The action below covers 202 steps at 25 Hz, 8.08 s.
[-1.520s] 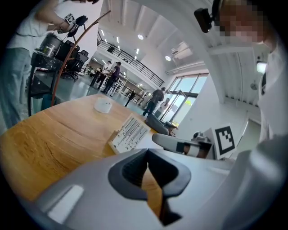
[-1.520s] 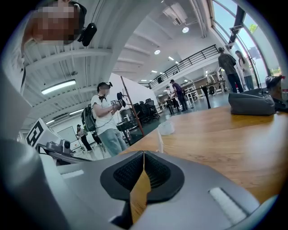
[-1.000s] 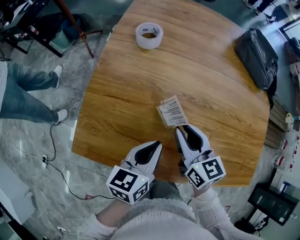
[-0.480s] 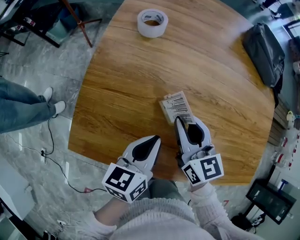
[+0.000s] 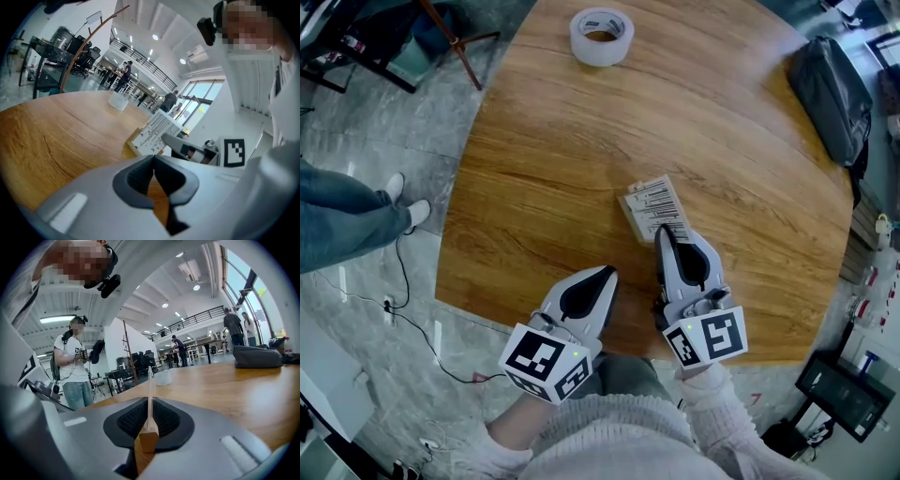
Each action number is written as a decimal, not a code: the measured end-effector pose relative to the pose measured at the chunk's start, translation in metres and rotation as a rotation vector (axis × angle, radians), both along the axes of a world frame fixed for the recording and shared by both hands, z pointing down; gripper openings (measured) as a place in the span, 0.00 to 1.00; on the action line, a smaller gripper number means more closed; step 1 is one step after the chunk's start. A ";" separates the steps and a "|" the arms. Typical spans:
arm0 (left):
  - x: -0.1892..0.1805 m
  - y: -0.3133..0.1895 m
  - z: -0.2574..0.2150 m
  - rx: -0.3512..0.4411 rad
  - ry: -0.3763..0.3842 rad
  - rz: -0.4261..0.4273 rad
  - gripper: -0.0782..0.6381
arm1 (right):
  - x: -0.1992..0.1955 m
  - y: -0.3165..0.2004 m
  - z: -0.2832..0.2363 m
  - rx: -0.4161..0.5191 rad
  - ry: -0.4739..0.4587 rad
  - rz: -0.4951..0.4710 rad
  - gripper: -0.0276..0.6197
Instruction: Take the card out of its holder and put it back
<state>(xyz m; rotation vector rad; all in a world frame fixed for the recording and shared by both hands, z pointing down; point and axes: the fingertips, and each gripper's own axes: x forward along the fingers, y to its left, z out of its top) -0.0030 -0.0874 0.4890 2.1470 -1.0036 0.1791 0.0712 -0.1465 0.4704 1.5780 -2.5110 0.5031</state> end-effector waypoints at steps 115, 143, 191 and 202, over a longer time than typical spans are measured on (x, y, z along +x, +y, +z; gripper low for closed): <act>0.014 0.014 -0.125 0.217 -0.010 0.075 0.12 | 0.009 0.058 -0.151 0.222 -0.020 -0.056 0.05; 0.009 0.006 -0.053 0.056 0.005 0.051 0.12 | 0.007 0.002 -0.068 0.168 -0.038 -0.034 0.05; -0.014 0.007 -0.029 0.007 -0.012 0.003 0.12 | -0.003 0.005 -0.009 0.043 0.001 0.068 0.05; -0.017 0.003 -0.035 0.021 -0.011 -0.007 0.12 | -0.006 0.006 -0.003 0.008 -0.015 0.044 0.11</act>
